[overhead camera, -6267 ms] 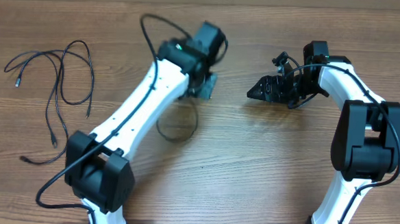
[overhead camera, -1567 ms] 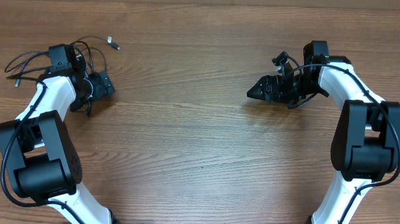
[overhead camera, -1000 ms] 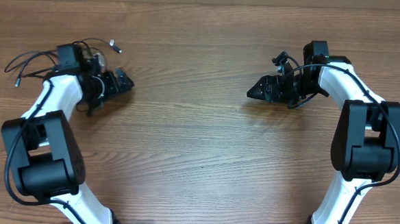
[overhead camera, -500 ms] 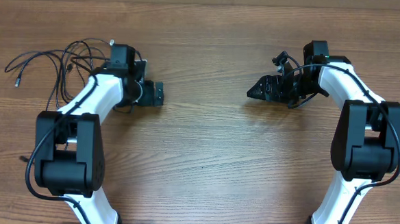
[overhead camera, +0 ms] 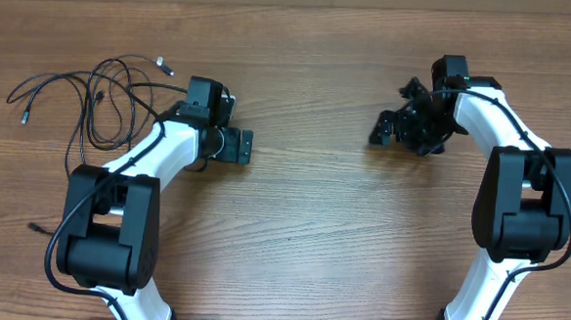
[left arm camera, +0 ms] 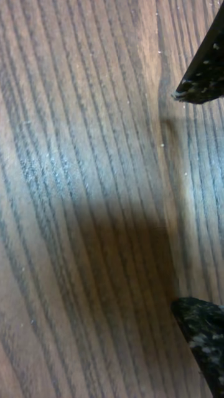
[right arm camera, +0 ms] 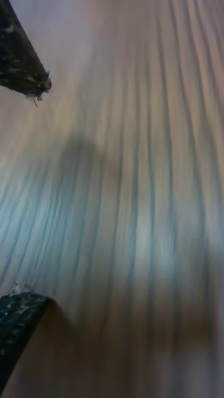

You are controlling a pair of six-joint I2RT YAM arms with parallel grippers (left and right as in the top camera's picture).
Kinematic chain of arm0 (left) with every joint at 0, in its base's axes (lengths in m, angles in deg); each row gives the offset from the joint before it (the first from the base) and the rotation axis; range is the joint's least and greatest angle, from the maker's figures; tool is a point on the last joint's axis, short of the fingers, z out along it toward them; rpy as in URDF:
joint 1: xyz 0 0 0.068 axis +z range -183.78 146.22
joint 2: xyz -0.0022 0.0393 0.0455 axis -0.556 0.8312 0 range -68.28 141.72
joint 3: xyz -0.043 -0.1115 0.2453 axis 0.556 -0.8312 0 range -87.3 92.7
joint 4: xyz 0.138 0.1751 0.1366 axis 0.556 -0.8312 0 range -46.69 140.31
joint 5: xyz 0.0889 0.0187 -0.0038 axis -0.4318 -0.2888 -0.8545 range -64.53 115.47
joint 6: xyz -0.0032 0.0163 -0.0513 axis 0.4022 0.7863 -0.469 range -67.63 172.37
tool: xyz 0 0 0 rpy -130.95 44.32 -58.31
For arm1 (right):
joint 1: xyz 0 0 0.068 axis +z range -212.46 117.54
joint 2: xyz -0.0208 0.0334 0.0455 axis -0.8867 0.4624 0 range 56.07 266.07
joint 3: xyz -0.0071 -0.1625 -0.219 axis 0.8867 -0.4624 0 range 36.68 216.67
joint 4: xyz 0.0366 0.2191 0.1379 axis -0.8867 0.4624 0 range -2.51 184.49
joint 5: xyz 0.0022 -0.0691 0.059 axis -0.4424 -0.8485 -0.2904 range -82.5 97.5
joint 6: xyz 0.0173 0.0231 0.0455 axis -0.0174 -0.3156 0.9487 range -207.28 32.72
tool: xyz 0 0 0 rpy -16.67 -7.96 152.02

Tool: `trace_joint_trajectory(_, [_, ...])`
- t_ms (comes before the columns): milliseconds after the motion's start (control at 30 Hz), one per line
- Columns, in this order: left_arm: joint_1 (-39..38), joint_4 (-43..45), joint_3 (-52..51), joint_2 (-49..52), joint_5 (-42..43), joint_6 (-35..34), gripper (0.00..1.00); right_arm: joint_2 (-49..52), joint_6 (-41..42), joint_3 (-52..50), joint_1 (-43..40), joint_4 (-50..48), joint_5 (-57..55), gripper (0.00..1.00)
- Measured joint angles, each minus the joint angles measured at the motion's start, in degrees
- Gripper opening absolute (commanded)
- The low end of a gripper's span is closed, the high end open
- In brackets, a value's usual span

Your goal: Untangle cables

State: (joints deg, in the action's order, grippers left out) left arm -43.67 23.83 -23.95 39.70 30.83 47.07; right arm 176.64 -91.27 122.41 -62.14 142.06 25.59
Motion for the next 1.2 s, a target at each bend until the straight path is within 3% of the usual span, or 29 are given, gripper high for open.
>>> trace_joint_trajectory(100, [-0.17, 0.04, 0.00, -0.04, -0.28, 0.00, 0.99, -0.15, 5.38, 0.04, 0.04, 0.20, -9.90, 1.00])
trace_joint_trajectory(367, [-0.17, 0.24, -0.11, -0.04, -0.55, 0.00, 1.00, 0.13, 8.92, -0.22, 0.02, -0.20, -18.12, 1.00])
trace_joint_trajectory(1200, [-0.26, 0.42, -0.26, -0.11, -0.96, 0.00, 0.99, 0.39, 9.77, -0.68, -0.24, -9.16, -19.56, 1.00])
